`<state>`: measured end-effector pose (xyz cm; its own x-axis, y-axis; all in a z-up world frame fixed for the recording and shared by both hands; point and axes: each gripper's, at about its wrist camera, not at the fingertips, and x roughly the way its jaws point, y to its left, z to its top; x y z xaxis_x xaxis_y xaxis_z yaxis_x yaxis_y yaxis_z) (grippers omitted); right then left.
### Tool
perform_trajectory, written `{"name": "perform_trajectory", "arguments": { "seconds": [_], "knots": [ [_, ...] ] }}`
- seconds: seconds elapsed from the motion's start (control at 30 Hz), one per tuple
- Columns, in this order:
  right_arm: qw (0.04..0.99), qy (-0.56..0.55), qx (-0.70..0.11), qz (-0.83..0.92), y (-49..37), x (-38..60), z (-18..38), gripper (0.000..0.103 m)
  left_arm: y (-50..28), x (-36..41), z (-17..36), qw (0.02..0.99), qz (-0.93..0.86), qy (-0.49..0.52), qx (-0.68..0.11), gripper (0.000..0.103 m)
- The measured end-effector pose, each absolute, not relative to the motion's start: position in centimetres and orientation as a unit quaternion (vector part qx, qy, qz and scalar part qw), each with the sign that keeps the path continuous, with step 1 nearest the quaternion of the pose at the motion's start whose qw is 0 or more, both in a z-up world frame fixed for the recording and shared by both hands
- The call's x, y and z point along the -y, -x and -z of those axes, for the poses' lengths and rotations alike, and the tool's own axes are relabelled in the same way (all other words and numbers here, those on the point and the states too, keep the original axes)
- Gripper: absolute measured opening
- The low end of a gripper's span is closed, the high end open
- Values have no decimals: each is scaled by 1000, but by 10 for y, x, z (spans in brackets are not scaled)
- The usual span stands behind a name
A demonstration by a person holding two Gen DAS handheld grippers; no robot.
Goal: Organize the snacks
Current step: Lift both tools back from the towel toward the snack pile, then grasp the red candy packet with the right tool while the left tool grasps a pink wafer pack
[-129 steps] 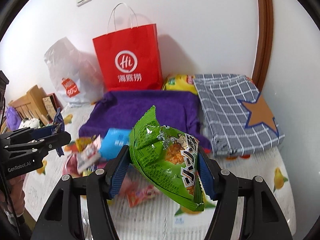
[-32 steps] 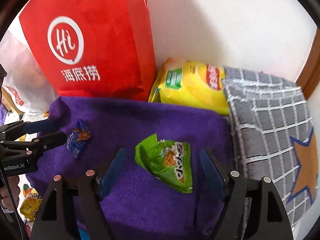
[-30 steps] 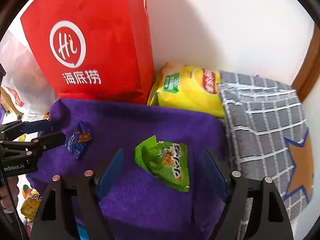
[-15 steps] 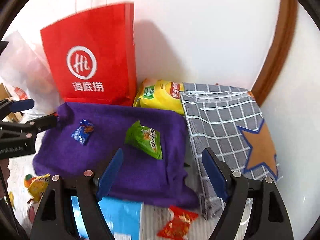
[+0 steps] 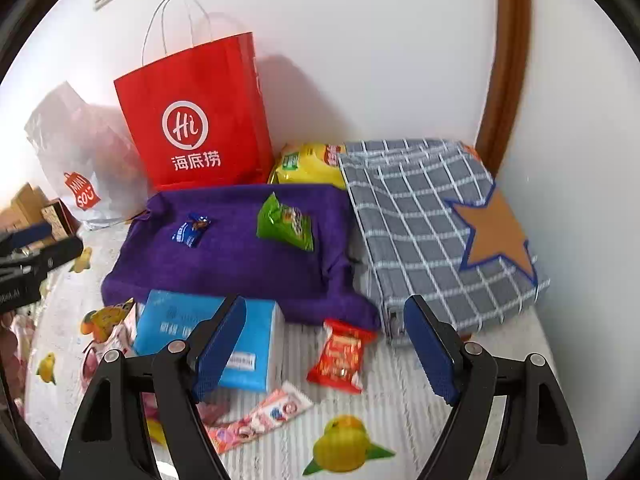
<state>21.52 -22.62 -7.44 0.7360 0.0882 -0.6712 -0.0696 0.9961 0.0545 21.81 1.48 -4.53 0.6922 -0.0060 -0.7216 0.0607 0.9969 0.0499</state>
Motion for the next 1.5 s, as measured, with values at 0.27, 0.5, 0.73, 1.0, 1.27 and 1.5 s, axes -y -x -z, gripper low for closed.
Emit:
{"name": "perform_trajectory", "arguments": {
  "seconds": [0.27,0.5,0.73,1.0,1.27,1.5],
  "knots": [
    [917,-13,-398,-35,-212,238,119,78,-191,-27,69,911,-15,-16,-412,88],
    [900,-8,-435,-23,-237,240,161,59,-187,-41,86,908,-44,-5,-417,88],
    [889,-35,-456,-35,-262,240,192,57,-194,-64,98,899,-53,31,-434,88],
    [888,-33,-458,-34,-273,246,202,37,-195,-87,106,894,-58,57,-441,88],
    [896,-54,-438,-41,-230,264,178,37,-180,-99,114,889,-58,69,-449,88],
    [901,-45,-429,-49,-187,262,172,37,-167,-95,140,874,-41,72,-479,87]
  ]
}}
